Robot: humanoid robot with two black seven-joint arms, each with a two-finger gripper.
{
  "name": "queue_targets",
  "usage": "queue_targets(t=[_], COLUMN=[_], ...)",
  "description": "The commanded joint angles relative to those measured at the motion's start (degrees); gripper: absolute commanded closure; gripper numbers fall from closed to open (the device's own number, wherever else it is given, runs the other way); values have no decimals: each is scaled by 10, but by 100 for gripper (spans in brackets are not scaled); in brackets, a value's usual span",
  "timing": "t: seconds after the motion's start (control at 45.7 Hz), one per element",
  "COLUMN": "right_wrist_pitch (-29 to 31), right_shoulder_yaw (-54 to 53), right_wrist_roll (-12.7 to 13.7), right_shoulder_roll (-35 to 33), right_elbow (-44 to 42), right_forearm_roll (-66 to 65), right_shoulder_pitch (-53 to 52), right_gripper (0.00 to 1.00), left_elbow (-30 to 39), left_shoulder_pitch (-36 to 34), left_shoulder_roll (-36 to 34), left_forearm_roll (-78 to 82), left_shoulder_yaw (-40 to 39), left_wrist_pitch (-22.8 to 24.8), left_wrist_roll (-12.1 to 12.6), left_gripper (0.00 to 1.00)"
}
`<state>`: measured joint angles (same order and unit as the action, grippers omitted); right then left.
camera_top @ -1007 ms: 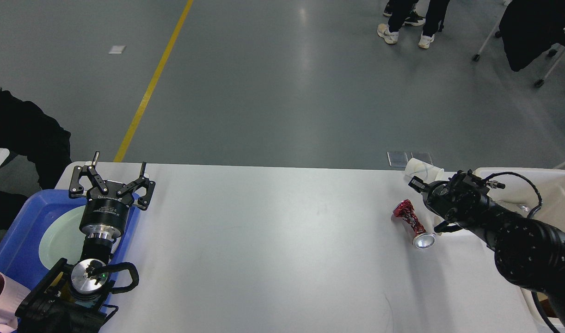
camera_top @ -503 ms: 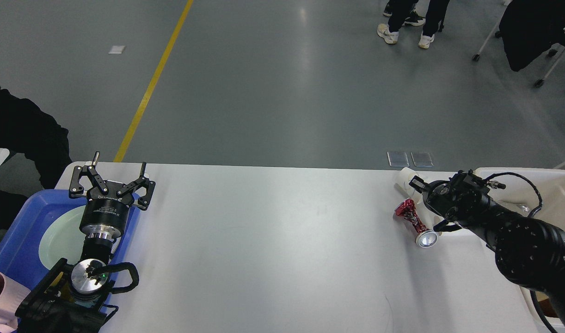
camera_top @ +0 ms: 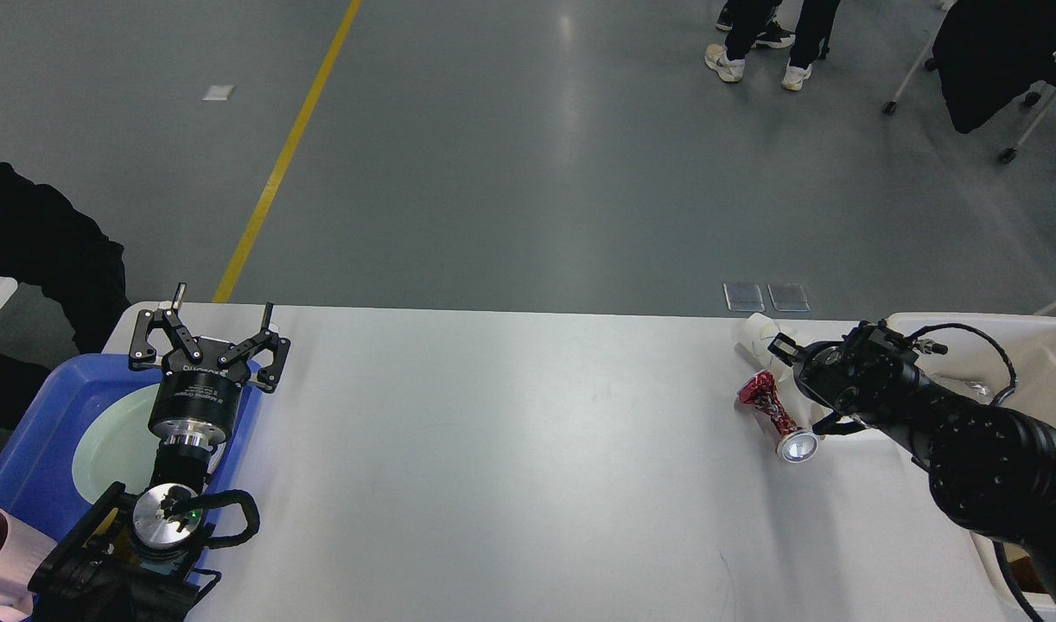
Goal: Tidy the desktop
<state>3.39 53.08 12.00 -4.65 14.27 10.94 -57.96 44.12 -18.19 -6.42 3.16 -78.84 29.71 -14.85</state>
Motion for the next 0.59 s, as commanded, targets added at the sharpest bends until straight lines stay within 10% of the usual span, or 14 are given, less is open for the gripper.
queue_targets(t=[0.0,0.044,0.131,0.569], right_wrist_pitch=[0,-1,-17,17], right_shoulder_yaw=[0,0,-1,86], right_wrist_roll=[1,1,-1,1], right_shoulder_roll=[0,0,-2,-97], right_elbow=[1,3,-1,357], right_forearm_roll=[0,0,2,-6], right_shoulder_pitch=[-4,-8,-14,-268], right_gripper=[100,93,0,0], left_elbow=[0,0,0,0], left_shoulder_pitch=[0,0,0,0], left_shoulder_roll=[0,0,0,0], left_forearm_roll=[0,0,0,0], left_shoulder_yaw=[0,0,0,2], left_wrist_pitch=[0,0,0,0], left_wrist_roll=[0,0,0,0], left_gripper=[4,4,4,4])
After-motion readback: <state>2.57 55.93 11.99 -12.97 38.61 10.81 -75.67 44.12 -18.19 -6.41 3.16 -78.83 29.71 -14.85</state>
